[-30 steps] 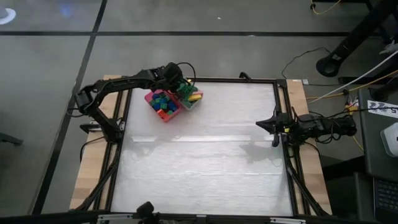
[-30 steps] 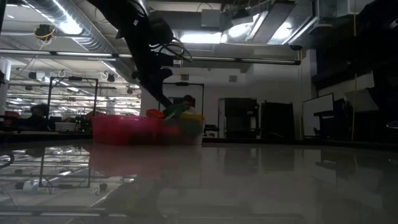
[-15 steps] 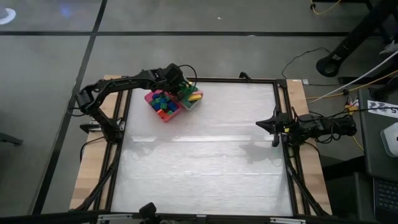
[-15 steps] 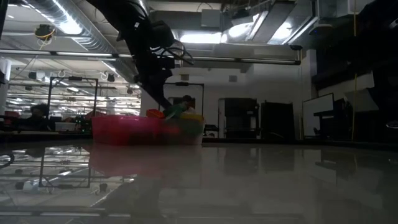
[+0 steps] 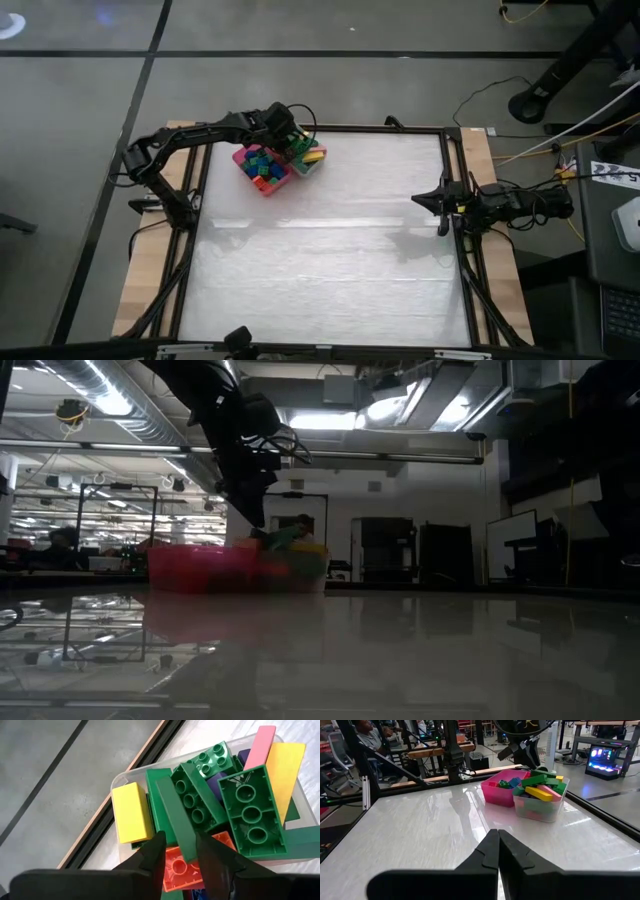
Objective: Sort blocks by size
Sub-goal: Return to Home Position
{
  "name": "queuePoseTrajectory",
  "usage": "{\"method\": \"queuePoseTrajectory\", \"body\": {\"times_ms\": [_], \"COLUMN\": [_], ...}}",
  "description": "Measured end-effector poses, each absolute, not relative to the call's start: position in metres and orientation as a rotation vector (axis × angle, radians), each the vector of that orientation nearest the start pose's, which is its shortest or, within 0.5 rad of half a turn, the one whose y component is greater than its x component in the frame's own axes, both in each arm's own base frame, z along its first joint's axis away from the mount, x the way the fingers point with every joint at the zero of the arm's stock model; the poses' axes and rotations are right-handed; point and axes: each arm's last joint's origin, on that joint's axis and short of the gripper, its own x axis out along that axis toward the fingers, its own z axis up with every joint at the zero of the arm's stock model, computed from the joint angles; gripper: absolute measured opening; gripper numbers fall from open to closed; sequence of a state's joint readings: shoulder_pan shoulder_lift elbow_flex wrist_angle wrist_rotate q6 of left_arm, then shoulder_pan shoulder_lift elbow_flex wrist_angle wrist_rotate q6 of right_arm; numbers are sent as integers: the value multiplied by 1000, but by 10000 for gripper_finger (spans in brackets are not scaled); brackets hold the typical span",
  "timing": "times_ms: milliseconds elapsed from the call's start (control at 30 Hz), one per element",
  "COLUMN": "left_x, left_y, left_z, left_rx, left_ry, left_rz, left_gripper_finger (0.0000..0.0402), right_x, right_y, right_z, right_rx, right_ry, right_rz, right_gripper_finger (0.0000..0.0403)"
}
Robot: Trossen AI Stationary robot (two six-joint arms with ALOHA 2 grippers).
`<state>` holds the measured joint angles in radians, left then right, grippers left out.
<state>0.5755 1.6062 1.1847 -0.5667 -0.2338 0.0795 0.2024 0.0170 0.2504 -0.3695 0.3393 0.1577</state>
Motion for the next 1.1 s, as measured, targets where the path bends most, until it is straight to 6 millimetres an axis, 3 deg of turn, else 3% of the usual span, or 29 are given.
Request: {"method": "queuePoseTrajectory", "body": {"times_ms": [233,367,533,667,833,1100], "left_x": [274,269,246,217,188,163], "left_y": [185,180,161,131,90,40], "left_z": [243,260,297,310,294,232], "left_rx": [-114,-105,-78,-86,-110,-203], "left_ry": [1022,979,866,836,750,503], "left_rz": [707,711,716,695,633,478], "left_gripper_finger": [104,99,92,94,94,96], "right_x": [75,75,75,75,74,73], "right_y": [6,6,6,5,2,-1], "right_z": [210,210,210,209,208,208], "right_rx": [121,117,115,79,43,77], "right_ry": [119,119,120,130,140,127], "right_rz": [-147,-146,-146,-161,-271,-394], "right_gripper_finger": [5,5,5,5,5,5]}}
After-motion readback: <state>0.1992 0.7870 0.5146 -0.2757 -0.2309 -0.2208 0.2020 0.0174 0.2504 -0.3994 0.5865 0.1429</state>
